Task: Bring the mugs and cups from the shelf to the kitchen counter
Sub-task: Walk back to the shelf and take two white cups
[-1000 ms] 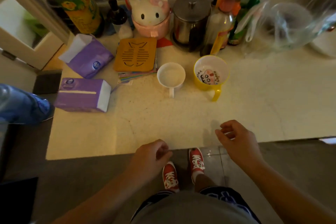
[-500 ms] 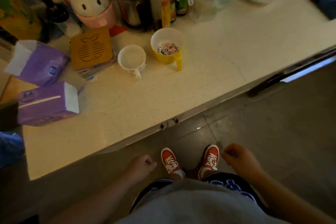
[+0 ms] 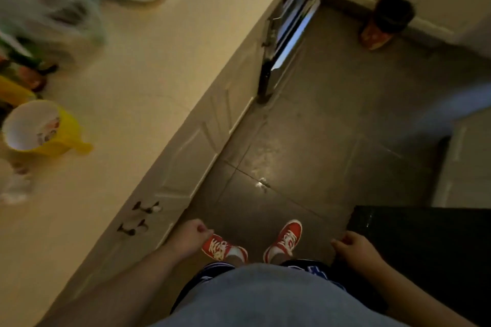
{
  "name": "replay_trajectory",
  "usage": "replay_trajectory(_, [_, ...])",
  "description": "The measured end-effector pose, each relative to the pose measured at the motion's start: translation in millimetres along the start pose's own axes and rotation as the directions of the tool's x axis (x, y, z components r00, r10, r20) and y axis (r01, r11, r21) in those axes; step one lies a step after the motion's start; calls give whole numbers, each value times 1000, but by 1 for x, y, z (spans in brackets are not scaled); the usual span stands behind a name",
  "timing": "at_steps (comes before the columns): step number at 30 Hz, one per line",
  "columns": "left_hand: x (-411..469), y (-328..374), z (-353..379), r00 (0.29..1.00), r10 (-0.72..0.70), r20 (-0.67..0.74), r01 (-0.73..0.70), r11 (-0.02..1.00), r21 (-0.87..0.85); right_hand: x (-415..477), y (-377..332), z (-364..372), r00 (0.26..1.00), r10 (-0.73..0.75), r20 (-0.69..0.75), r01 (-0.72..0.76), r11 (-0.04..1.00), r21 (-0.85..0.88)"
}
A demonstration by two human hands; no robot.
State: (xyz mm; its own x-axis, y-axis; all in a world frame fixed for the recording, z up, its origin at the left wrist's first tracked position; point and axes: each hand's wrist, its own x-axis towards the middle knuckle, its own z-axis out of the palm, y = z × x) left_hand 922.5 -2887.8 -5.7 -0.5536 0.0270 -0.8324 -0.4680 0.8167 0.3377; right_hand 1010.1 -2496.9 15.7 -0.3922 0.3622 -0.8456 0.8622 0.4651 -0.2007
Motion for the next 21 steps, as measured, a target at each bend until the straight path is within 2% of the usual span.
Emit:
replay_trajectory(6, [22, 106, 36, 991, 92, 96, -100, 991, 89, 10, 76, -48, 991, 106, 86, -119, 978, 169])
replay_trajectory(10, [28, 159, 52, 988, 132, 84, -135, 991, 27, 29, 96, -81, 984, 132, 119, -155, 966, 209])
replay_trajectory(15, [35, 197, 46, 992, 126, 14, -126, 986, 113, 67, 78, -131, 994, 101, 32, -106, 947, 305])
replay_trajectory(21, [74, 237, 16, 998, 41, 39, -47, 985, 168, 131, 16, -209, 999, 37, -41, -18, 924, 381])
